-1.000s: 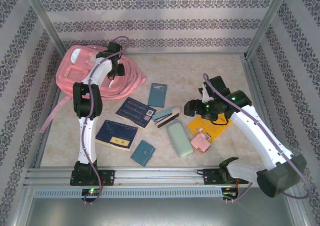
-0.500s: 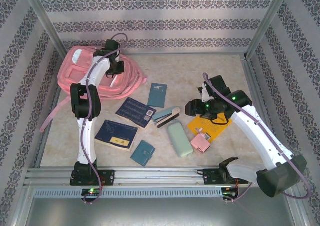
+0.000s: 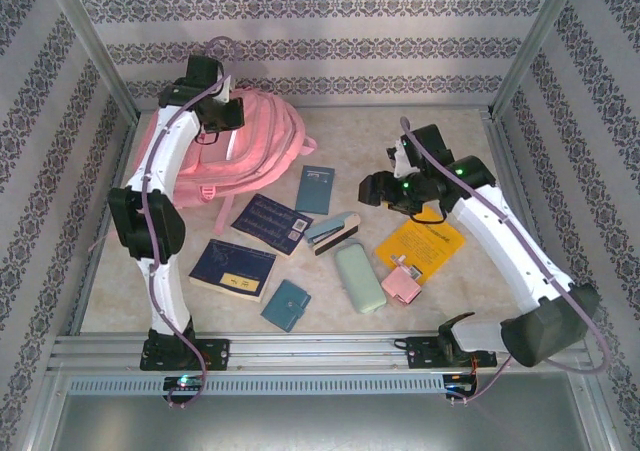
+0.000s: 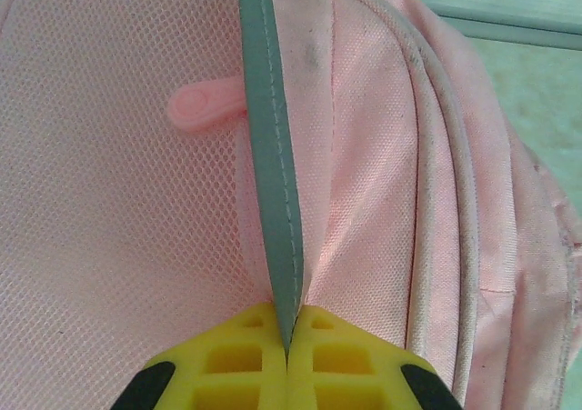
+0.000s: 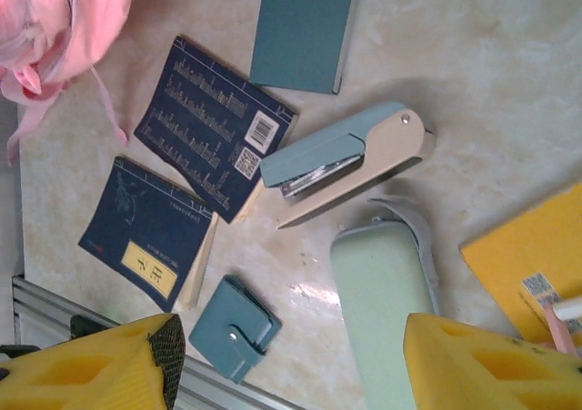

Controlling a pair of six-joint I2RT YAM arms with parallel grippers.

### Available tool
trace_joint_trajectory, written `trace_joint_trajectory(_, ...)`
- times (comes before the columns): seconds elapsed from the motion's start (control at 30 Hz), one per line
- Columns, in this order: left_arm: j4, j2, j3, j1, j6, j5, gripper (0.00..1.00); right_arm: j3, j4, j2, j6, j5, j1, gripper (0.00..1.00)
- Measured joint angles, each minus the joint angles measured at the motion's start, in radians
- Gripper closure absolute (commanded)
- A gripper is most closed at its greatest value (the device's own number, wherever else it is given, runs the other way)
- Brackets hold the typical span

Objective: Pack books, pencil case, and school supplies into a backpack

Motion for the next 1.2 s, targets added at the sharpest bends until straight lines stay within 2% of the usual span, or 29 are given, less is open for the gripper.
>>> trace_joint_trajectory(0.3,0.016,-0.067,-0.133,-0.080,0.032,0.163,1.00,0.179,0.117,0.163,0.125,-0.053,-0.049,0.16)
trace_joint_trajectory(0.5,0.035,-0.099,-0.210,-0.140,0.076,0.255,1.00,0.263,0.228,0.345,0.221,-0.138,-0.087,0.17)
trace_joint_trajectory(0.73,0.069,-0.129,-0.227,-0.140,0.081,0.316,1.00,0.319,0.274,0.558,0.250,-0.168,-0.107,0.17)
trace_joint_trajectory(0.87,0.086,-0.134,-0.239,-0.140,0.080,0.358,1.00,0.319,0.317,0.630,0.275,-0.228,-0.111,0.28)
trace_joint_trajectory(0.93,0.097,-0.134,-0.248,-0.140,0.079,0.370,1.00,0.317,0.352,0.650,0.293,-0.260,-0.110,0.48)
trace_joint_trajectory(1.0,0.105,-0.134,-0.255,-0.139,0.074,0.377,1.00,0.316,0.385,0.657,0.311,-0.281,-0.108,0.75)
trace_joint_trajectory(1.07,0.108,-0.134,-0.256,-0.139,0.068,0.377,0.98,0.314,0.413,0.657,0.328,-0.292,-0.105,0.90)
trace_joint_trajectory(1.13,0.111,-0.134,-0.257,-0.140,0.052,0.371,0.75,0.298,0.455,0.652,0.352,-0.295,-0.102,0.99)
trace_joint_trajectory(1.17,0.114,-0.134,-0.258,-0.140,0.035,0.365,0.68,0.280,0.481,0.646,0.367,-0.296,-0.102,1.00)
trace_joint_trajectory(1.2,0.122,-0.134,-0.264,-0.140,0.018,0.361,0.66,0.259,0.505,0.639,0.383,-0.295,-0.102,1.00)
